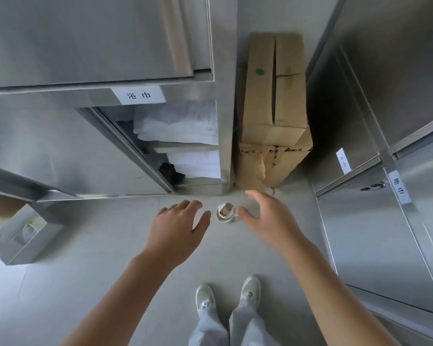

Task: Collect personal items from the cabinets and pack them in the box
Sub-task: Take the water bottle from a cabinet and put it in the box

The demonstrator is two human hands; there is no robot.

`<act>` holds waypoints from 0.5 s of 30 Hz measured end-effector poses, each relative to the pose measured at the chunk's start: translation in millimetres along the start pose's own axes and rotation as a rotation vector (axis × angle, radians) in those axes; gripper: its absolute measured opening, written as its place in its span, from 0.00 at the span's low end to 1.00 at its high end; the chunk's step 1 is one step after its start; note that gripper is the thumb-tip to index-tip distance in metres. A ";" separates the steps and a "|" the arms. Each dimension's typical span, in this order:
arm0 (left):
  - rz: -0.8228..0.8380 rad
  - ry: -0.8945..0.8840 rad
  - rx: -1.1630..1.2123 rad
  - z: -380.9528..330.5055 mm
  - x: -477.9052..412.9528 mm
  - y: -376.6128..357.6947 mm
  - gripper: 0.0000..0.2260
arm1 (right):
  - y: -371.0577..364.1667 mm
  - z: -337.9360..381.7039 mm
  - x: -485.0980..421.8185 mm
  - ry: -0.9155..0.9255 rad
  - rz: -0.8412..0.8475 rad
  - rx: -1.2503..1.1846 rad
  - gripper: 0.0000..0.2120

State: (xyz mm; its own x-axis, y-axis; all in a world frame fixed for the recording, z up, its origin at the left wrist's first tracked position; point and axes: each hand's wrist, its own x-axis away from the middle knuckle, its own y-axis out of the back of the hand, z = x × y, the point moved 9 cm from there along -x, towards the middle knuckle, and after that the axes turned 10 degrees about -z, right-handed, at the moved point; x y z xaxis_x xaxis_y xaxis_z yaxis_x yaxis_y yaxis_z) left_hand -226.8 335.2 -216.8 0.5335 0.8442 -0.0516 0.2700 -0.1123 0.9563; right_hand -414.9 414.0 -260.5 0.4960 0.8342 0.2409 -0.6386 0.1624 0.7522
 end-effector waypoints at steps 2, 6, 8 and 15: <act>0.030 0.008 0.002 13.6 9.0 -25.5 0.18 | -23.8 -15.0 0.9 -0.015 0.007 0.002 0.22; 0.093 0.027 0.032 43.2 26.8 -88.0 0.18 | -80.4 -58.1 5.2 -0.066 0.038 0.040 0.24; 0.120 0.048 0.050 58.2 34.8 -123.3 0.18 | -113.1 -82.3 6.9 -0.095 0.064 0.057 0.26; 0.169 0.063 0.053 91.2 50.5 -247.7 0.18 | -216.0 -165.1 -0.7 -0.125 0.099 0.059 0.27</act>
State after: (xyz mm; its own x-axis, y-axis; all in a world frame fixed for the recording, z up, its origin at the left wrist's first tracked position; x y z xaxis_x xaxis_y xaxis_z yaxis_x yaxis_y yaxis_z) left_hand -193.7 357.9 -482.6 0.5242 0.8419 0.1279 0.2238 -0.2812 0.9332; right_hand -374.4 465.3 -524.5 0.5042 0.7719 0.3872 -0.6541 0.0486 0.7549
